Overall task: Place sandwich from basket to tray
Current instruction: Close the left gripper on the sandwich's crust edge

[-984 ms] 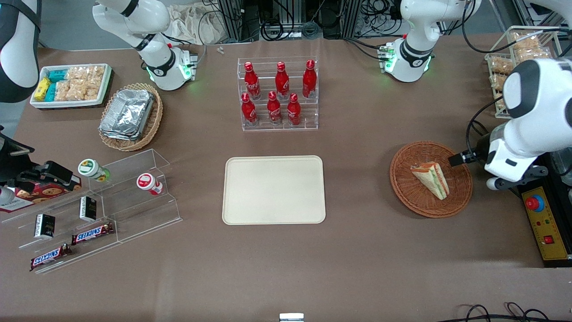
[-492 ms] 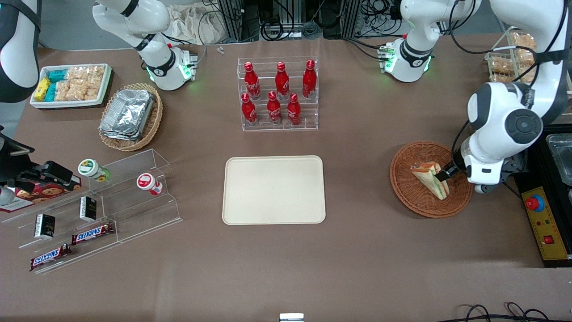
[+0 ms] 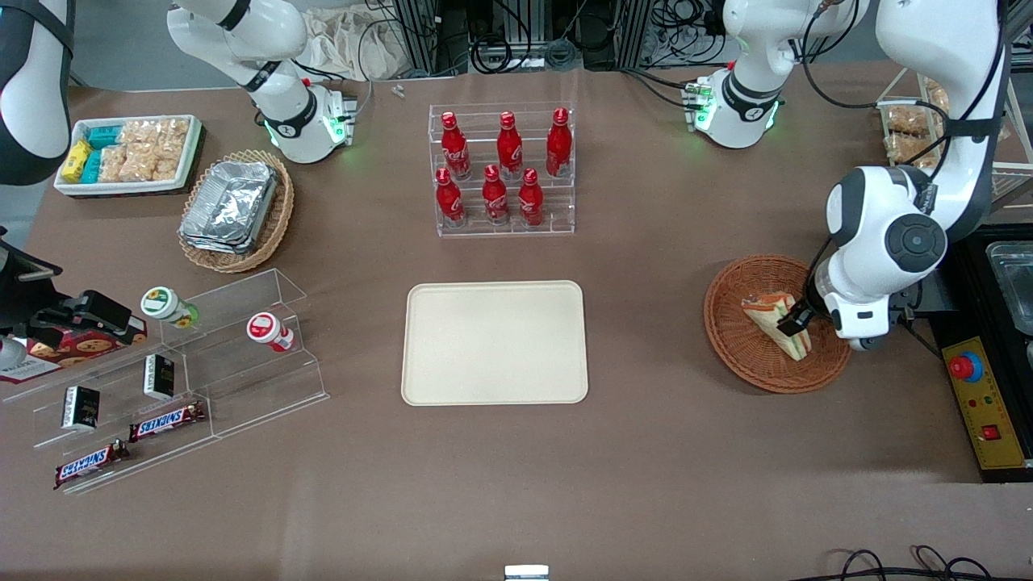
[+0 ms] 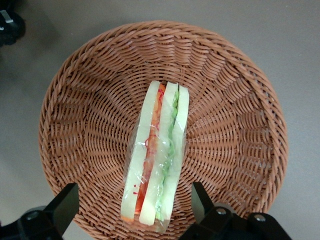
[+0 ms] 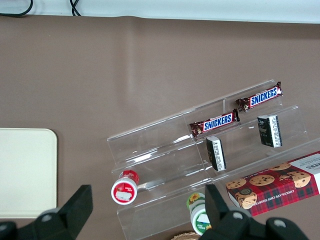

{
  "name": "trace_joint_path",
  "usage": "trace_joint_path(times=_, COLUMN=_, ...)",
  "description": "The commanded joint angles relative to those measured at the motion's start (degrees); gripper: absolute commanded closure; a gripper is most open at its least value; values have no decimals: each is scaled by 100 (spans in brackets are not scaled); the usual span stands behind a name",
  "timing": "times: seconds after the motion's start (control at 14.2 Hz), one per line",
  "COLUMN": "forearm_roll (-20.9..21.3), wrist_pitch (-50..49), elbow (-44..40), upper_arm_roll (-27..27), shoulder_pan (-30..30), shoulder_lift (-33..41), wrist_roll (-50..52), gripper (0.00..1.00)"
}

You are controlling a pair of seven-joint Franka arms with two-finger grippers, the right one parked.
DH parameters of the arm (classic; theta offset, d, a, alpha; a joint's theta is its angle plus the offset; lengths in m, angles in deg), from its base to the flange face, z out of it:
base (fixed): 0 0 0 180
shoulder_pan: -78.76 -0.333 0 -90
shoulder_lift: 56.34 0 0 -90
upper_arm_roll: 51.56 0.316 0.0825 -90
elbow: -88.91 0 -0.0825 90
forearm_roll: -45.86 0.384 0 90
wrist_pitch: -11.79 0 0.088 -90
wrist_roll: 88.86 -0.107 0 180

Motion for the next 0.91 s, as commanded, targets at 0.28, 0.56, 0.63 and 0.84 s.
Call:
trace_joint_path(times=0.28, forearm_roll=174, wrist_pitch=396, elbow=169, upper_arm_roll=-17, shoulder_pan=-11, shoulder_lift=-131, wrist_roll=263, gripper=0)
trace_joint_path(times=0.56, forearm_roll=174, wrist_pitch=563, elbow=256, upper_arm_roll=-17, shoulder_pan=-11, shoulder_lift=-245, wrist_roll=263, gripper=0)
trace_joint_path(times=0.63, forearm_roll=174, wrist_pitch=642, elbow=274, upper_arm_roll=-17, shoulder_pan=-11, shoulder_lift=-263, wrist_roll=263, gripper=0)
trace_joint_path(times=0.84, forearm_roll=209, wrist_pitch=791, elbow=309, upper_arm_roll=-17, shoulder_pan=-11, shoulder_lift=-386, wrist_roll=254, gripper=5)
